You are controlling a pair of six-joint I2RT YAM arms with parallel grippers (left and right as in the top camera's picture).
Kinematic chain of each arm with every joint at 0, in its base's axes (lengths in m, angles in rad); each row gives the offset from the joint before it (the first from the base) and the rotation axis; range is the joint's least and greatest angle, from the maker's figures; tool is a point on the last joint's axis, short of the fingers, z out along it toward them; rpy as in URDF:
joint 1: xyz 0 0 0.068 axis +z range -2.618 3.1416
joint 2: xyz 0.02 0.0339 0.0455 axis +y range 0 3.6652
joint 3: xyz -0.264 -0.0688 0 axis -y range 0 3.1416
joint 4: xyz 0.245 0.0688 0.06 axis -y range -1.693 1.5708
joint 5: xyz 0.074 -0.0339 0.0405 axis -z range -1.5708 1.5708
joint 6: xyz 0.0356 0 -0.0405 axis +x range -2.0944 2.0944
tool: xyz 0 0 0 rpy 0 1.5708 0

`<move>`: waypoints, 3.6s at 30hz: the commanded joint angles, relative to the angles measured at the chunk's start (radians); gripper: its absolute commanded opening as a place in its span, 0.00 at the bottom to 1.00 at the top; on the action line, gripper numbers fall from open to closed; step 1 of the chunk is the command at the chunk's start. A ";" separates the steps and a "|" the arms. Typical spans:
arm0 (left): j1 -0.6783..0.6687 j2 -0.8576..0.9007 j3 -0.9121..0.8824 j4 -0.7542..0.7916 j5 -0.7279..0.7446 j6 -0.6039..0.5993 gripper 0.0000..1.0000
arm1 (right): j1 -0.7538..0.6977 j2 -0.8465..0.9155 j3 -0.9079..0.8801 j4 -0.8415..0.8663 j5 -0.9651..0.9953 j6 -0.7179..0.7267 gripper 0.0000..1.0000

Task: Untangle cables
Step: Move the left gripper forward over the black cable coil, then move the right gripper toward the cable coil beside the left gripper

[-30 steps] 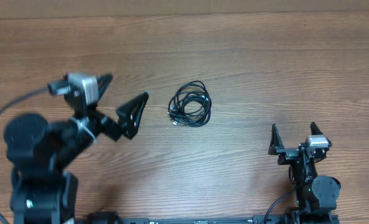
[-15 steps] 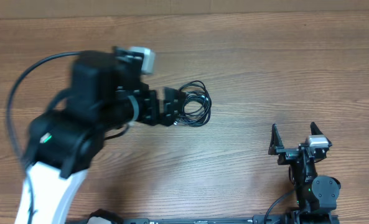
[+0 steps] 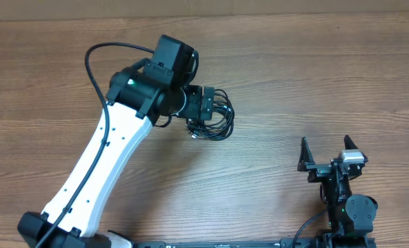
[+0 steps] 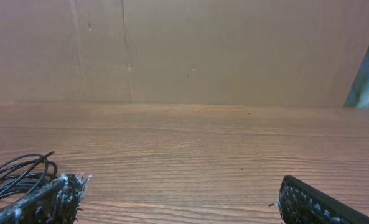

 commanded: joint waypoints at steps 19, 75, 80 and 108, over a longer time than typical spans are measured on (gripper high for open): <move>0.029 0.277 0.019 0.034 -0.087 -0.021 0.99 | 0.005 -0.007 -0.010 0.008 0.001 0.003 1.00; 0.131 0.278 0.019 0.033 0.211 -0.066 0.99 | 0.059 0.958 1.036 -0.550 -0.577 0.434 1.00; 0.177 0.284 0.019 0.040 0.128 -0.092 1.00 | 0.252 1.164 1.222 -0.853 -0.323 0.473 1.00; 0.337 0.284 0.018 -0.071 -0.014 -0.145 0.99 | 0.370 1.852 1.368 -0.636 -0.332 0.790 0.55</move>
